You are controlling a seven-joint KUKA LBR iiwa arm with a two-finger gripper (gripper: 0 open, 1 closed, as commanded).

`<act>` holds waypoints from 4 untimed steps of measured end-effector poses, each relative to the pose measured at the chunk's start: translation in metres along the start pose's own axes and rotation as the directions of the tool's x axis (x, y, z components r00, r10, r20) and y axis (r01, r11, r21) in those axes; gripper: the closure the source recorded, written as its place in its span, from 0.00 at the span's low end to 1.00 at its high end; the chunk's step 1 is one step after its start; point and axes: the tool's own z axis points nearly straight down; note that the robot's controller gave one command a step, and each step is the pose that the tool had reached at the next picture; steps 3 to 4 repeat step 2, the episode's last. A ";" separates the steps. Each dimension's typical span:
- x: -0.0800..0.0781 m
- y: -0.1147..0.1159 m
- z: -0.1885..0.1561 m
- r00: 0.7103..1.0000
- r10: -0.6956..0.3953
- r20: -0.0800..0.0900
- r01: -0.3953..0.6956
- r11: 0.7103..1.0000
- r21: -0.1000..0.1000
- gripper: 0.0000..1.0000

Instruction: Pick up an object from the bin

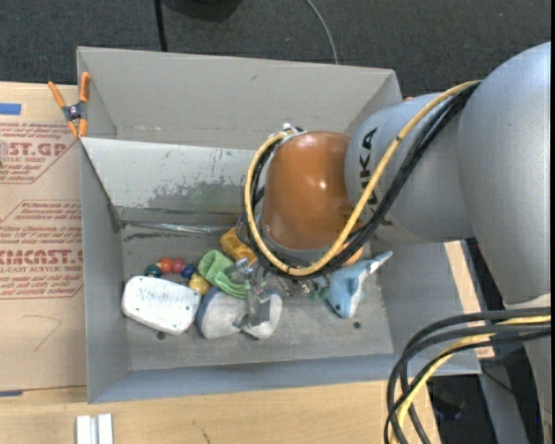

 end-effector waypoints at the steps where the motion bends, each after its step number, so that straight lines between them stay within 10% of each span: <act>1: -0.008 -0.010 -0.040 1.000 -0.019 0.004 0.019 1.000 0.001 1.00; 2: -0.008 0.003 -0.092 1.000 -0.011 0.003 0.011 1.000 0.001 1.00; 4: -0.008 0.003 -0.092 1.000 -0.011 0.003 0.011 1.000 0.001 1.00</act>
Offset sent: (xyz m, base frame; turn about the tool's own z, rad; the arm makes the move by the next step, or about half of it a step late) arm 0.0029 0.0117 0.1049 -0.0093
